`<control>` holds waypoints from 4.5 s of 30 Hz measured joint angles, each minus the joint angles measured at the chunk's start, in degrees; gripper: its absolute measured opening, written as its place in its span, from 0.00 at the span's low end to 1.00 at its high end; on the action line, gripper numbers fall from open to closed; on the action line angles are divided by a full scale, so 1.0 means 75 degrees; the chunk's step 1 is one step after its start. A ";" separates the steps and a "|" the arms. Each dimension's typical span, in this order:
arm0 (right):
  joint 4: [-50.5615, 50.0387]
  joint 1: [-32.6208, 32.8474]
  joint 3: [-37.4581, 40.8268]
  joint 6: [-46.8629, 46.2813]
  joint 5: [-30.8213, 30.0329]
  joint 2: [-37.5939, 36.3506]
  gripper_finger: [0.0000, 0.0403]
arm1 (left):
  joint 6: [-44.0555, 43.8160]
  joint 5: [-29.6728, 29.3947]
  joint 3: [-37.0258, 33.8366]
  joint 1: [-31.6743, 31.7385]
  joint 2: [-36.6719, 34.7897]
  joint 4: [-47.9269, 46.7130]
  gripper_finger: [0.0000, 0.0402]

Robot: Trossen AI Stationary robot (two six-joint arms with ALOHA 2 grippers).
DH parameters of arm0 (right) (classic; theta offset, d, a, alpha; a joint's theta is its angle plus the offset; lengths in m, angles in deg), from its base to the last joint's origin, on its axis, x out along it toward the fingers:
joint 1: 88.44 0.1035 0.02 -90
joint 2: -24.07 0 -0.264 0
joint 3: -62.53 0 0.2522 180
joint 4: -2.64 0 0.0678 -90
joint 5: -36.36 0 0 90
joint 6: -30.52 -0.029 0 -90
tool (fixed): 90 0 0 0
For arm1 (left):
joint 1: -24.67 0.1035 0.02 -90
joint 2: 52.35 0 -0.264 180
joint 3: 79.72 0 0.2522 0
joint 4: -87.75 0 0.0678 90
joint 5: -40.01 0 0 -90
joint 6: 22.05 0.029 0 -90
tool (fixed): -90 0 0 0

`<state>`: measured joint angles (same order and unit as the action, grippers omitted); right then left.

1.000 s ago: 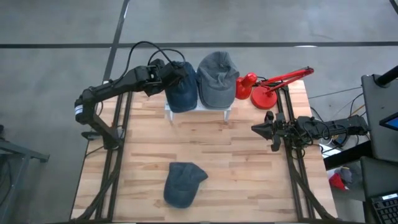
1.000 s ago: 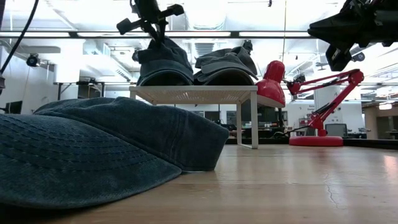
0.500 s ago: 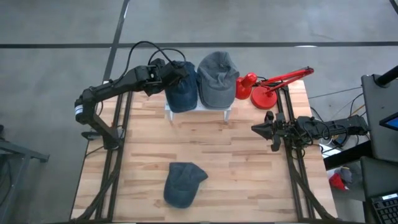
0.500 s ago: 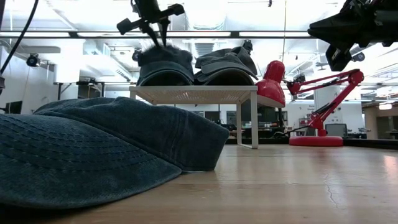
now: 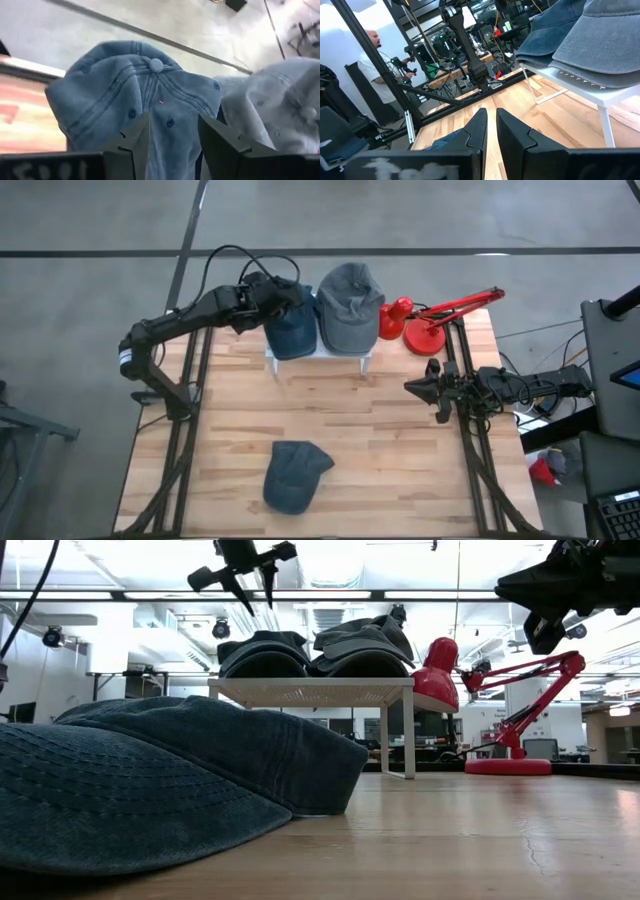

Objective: Pick & Place hat
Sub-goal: Stack the blue cap on top of the blue caps on the shelf

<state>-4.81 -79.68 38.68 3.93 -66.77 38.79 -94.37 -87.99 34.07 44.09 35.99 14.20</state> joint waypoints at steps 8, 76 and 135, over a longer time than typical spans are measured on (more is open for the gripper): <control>0.0001 0.0000 0.0000 0.0000 0.0000 -0.0001 0.10 | 0.1816 0.2420 0.0003 -0.0430 -0.0409 -0.0026 0.39; 0.0025 -0.0003 0.0000 0.0029 -0.0070 -0.0001 0.10 | -0.4538 0.4092 -0.1309 -0.6269 0.2552 0.0304 0.39; -0.0015 -0.0006 0.0000 0.0029 -0.0061 0.0000 0.10 | -0.3153 0.1074 -0.2439 -0.6368 0.1119 0.2596 0.05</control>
<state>-4.92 -79.73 38.68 4.15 -67.23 38.79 -118.02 -79.93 15.77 -3.67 44.39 33.67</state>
